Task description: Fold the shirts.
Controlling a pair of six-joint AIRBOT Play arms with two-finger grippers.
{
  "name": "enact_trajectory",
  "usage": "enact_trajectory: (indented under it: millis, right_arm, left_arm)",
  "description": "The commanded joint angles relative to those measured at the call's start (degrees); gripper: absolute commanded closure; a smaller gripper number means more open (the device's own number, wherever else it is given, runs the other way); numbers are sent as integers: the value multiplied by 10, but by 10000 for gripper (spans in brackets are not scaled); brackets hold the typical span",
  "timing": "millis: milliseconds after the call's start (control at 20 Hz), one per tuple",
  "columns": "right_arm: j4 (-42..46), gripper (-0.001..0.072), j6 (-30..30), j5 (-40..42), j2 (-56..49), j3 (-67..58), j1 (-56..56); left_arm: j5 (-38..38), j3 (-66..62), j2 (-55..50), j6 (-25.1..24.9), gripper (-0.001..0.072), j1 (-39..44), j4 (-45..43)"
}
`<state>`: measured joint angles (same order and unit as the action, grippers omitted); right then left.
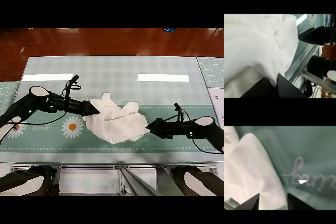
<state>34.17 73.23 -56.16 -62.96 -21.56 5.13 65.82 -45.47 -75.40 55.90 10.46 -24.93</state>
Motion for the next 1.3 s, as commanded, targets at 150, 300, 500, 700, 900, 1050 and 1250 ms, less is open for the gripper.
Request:
enact_trajectory:
  millis: [150, 300, 500, 700, 900, 1050, 1250]
  right_arm:
    - [-36, 684, -25, 16, -114, -130, -84]
    - [17, 684, 1, -36, -94, -262, -84]
    - [231, 685, 89, -69, -52, -542, -84]
    - [311, 685, 127, -164, -46, -849, -84]
    - [313, 685, 118, -221, 9, -988, -84]
    - [341, 685, 116, -266, 83, -988, -84]
    - [344, 685, 117, -311, 165, -987, -84]
  left_arm:
    - [3, -4, 2, 3, 684, -6, -1]
    - [14, -49, 27, 4, 685, -46, -1]
    - [17, -191, 87, 29, 685, -133, -2]
    - [41, -365, 130, 70, 684, -197, -3]
    - [97, -491, 199, 105, 685, -201, -84]
    - [114, -511, 282, 144, 685, -202, -187]
    - [114, -510, 400, 178, 685, -202, -222]
